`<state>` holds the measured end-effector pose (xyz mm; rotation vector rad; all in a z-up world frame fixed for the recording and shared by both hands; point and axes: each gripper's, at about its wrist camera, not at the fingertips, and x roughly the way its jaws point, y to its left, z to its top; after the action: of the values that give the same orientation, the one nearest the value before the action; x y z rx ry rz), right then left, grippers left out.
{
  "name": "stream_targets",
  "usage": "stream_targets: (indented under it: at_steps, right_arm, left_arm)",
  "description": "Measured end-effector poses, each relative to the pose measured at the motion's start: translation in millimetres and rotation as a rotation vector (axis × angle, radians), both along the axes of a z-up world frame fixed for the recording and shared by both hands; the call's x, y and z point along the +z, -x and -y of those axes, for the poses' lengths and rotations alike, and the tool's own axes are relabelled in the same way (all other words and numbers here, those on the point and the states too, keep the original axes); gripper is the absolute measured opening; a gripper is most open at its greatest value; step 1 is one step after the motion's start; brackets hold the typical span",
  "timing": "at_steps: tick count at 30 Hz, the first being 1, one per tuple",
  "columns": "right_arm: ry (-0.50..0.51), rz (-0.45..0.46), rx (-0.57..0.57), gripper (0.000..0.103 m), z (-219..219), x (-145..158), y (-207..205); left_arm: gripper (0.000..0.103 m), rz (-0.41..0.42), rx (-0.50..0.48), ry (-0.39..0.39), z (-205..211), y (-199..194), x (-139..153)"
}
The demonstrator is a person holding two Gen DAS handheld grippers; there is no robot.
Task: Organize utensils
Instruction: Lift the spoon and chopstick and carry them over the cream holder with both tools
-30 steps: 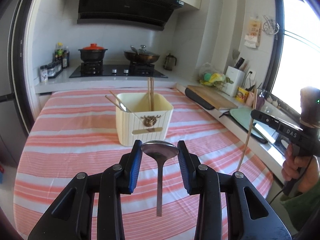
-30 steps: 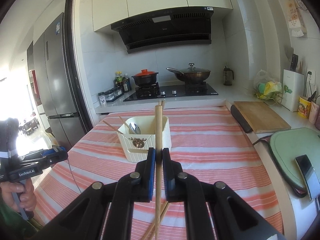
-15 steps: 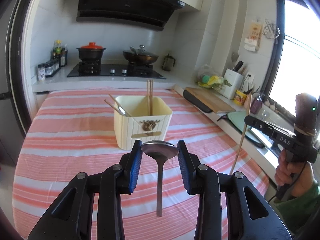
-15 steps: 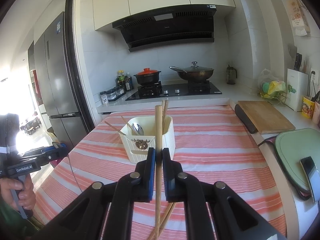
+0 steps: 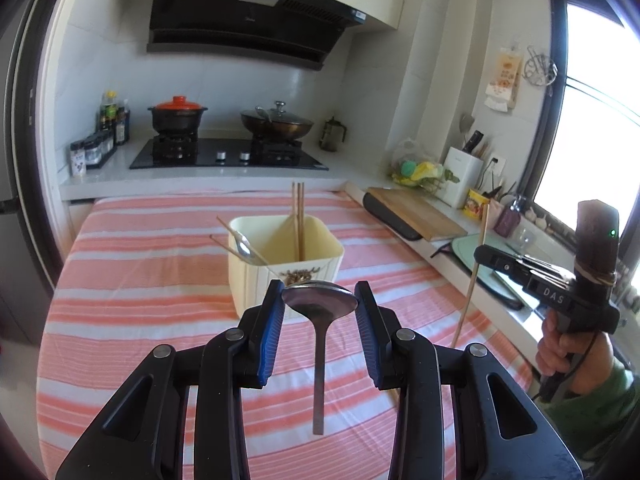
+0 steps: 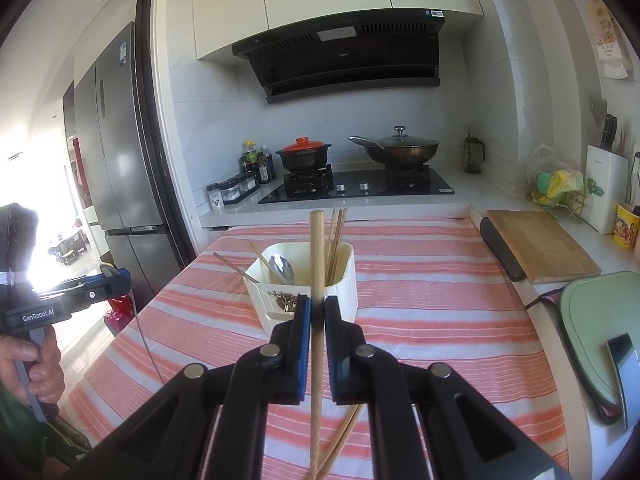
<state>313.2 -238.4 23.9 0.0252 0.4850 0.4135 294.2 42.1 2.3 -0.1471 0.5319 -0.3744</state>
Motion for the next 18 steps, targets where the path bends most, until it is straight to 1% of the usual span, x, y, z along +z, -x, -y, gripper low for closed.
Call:
stream_targets:
  at_steps: [2,5,9,13,15,18]
  right_arm:
    - [0.003,0.004,0.004,0.007,-1.8,3.0,-5.0]
    - [0.019,0.023,0.007,0.007,-4.8,10.9,-17.3]
    - [0.029,0.072,0.005,0.007,-11.0,31.3,-44.7]
    - [-0.014,0.128,0.002,0.007,-17.8,54.1,-82.4]
    - [-0.040,0.161,0.005,0.007,-24.6,64.4,-101.5]
    - [-0.082,0.209,0.009,0.007,-36.0,73.7,-129.2]
  left_arm:
    - [0.036,0.002,0.000,0.001,-1.4,-8.2,8.3]
    - [0.036,0.012,-0.005,0.023,-4.1,-22.4,25.1]
    - [0.036,0.034,0.005,0.041,-6.0,-46.4,48.5]
    - [0.036,0.068,0.022,0.052,-5.0,-80.5,72.3]
    - [0.036,0.089,0.042,0.045,-2.7,-101.2,80.8]
    - [0.036,0.106,0.075,0.046,-0.5,-134.2,82.9]
